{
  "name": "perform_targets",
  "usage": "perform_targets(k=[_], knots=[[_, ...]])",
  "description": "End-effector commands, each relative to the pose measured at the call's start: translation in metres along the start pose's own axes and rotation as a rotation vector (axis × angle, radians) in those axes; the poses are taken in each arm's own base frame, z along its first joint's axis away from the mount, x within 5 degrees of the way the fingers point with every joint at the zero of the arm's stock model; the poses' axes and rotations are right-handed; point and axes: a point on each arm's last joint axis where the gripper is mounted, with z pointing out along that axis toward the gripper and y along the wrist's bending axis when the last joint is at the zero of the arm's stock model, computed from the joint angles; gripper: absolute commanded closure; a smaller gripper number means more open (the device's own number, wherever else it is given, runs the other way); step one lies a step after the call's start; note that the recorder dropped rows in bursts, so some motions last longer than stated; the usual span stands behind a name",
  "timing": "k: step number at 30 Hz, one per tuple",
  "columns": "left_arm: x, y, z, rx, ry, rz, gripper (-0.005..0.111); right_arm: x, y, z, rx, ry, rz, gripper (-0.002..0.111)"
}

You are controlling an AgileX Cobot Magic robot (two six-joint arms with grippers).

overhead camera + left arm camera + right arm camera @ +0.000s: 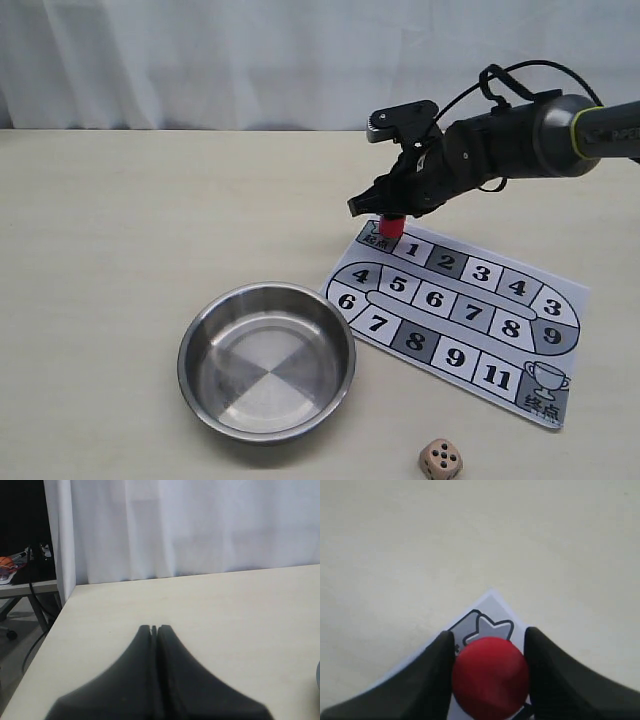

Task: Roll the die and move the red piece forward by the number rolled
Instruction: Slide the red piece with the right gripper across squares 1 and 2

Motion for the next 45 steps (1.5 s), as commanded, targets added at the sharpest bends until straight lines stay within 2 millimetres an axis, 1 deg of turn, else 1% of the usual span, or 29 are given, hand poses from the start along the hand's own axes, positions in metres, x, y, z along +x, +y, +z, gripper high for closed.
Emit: perform_targets(k=[1, 4, 8, 12, 14, 17, 21, 22, 24, 25, 27, 28, 39, 45], knots=[[0.0, 0.0, 0.0, 0.0, -0.011, -0.008, 0.107, -0.006, -0.004, -0.015, 0.013, 0.003, -0.018, 0.104], [0.0, 0.0, 0.0, 0.0, -0.011, -0.008, 0.107, -0.006, -0.005, -0.019, 0.016, 0.027, -0.019, 0.104], [0.0, 0.0, 0.0, 0.0, -0.011, -0.008, 0.107, -0.003, -0.007, -0.02, 0.034, 0.064, -0.06, 0.104], [0.0, 0.0, 0.0, 0.0, -0.011, -0.008, 0.107, -0.001, -0.015, -0.02, 0.045, 0.078, -0.038, 0.104], [0.0, 0.0, 0.0, 0.0, -0.011, -0.008, 0.107, 0.0, -0.022, -0.02, 0.046, 0.079, 0.005, 0.104], [0.0, 0.0, 0.0, 0.0, -0.011, -0.008, 0.107, 0.0, -0.022, -0.02, 0.045, 0.081, 0.005, 0.104], [0.0, 0.0, 0.0, 0.0, -0.011, -0.008, 0.107, 0.0, -0.018, -0.019, 0.009, 0.072, 0.051, 0.104], [0.0, 0.0, 0.0, 0.0, -0.011, -0.008, 0.107, 0.001, -0.018, -0.017, 0.007, 0.078, 0.057, 0.104], [0.0, 0.0, 0.0, 0.0, -0.011, -0.008, 0.107, 0.008, -0.018, -0.006, 0.007, 0.103, 0.055, 0.104], [0.0, 0.0, 0.0, 0.0, -0.011, -0.008, 0.107, 0.015, -0.017, 0.003, 0.006, 0.135, 0.055, 0.104], [0.0, 0.0, 0.0, 0.0, -0.011, -0.008, 0.107, 0.024, -0.017, 0.014, 0.005, 0.173, 0.025, 0.104], [0.0, 0.0, 0.0, 0.0, -0.011, -0.008, 0.107, 0.025, -0.017, 0.014, 0.004, 0.176, 0.018, 0.104], [0.0, 0.0, 0.0, 0.0, -0.011, -0.008, 0.107, 0.007, -0.019, -0.008, 0.009, 0.104, 0.013, 0.104], [0.0, 0.0, 0.0, 0.0, -0.011, -0.008, 0.107, 0.002, -0.032, -0.023, 0.027, 0.098, 0.036, 0.104]])
